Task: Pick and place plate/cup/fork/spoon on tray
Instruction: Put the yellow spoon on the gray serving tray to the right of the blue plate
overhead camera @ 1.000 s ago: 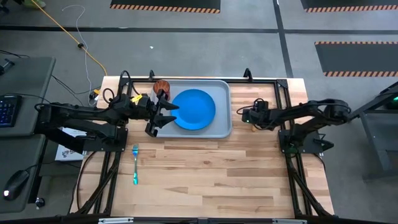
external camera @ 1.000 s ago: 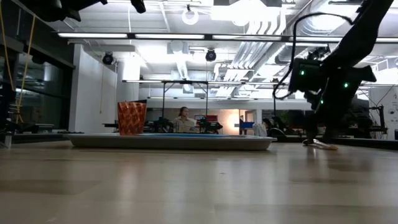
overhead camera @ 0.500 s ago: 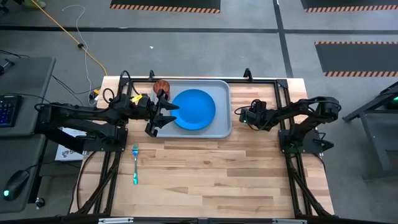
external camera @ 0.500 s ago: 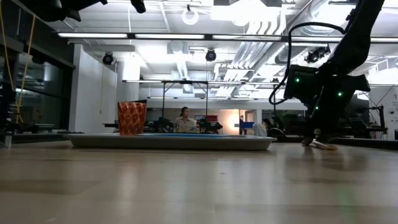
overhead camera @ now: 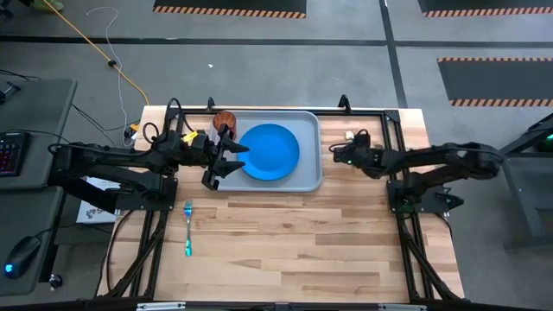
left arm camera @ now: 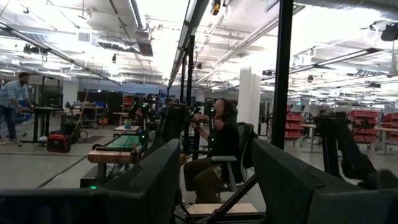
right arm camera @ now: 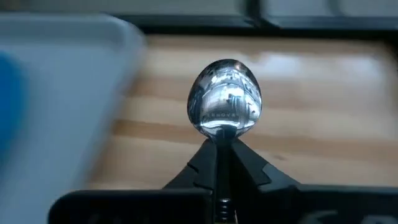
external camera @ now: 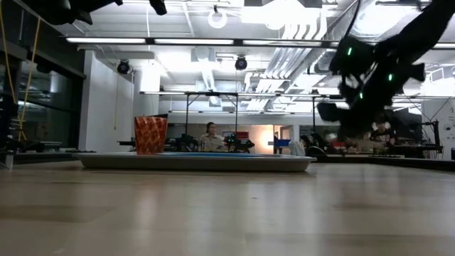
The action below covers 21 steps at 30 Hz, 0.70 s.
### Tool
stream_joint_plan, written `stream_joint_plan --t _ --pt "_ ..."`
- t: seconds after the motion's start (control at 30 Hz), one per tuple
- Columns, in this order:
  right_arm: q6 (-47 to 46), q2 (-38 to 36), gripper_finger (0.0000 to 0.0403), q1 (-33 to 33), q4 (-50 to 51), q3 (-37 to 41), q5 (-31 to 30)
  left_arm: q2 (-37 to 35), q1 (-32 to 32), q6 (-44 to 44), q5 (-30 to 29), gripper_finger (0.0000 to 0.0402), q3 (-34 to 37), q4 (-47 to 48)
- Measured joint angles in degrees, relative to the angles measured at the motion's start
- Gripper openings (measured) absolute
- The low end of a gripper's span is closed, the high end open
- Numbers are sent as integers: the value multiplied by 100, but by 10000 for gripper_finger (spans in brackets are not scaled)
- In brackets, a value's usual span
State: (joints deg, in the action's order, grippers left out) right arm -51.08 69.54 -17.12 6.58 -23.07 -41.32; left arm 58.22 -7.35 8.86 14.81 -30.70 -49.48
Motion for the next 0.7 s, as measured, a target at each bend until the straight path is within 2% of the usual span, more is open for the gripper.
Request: stream_joint_plan --t 0.13,0.27,0.33,0.53,0.7 --pt "946 -646 10 302 -936 0 628 0 0 -2 0 188 0 31" --pt "1798 -852 5 526 -2543 100 1626 0 2 -47 0 188 0 44" --pt "2060 -811 5 580 -3228 155 2171 0 0 -200 -1 188 -1 136" --pt "2444 -424 5 640 -5261 153 3277 267 -1 -936 -8 188 -4 732" --pt "2543 -4 5 640 -6591 139 4136 995 -121 -1104 -36 188 -5 199"
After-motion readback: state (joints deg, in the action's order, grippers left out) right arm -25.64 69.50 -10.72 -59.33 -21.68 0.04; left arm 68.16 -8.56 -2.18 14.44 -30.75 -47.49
